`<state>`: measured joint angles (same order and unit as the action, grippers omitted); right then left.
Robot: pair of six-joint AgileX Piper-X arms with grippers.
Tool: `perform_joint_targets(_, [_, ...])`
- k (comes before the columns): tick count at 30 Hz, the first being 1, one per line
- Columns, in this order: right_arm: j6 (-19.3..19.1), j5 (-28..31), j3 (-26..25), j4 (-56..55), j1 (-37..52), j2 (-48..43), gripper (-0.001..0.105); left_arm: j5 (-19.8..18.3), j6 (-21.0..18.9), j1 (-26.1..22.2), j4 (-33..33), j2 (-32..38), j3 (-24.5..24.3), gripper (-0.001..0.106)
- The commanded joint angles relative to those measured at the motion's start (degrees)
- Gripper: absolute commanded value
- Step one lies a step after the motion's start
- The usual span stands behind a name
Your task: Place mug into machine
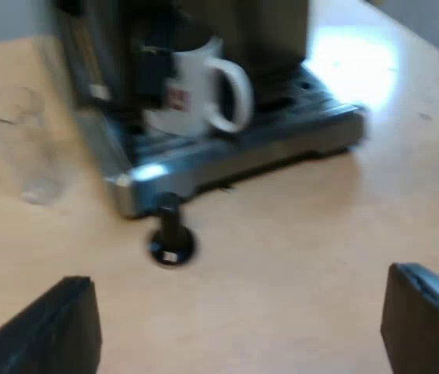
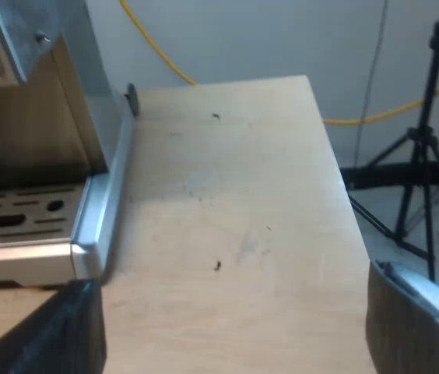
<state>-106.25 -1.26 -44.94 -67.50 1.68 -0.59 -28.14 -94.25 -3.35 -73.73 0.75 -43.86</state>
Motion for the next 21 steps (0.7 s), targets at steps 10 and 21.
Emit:
perform_joint_targets(10, [-0.26, -2.10, 7.58, 8.12, -0.02, -2.49, 0.070, 8.92, 0.33, 0.00, 15.22, 8.02, 7.96, 0.081])
perform_joint_targets(21, [-0.63, -4.12, 12.81, 8.99, -0.02, -2.35, 0.070, 10.79, 0.22, 0.00, 18.37, 7.92, 15.33, 0.081])
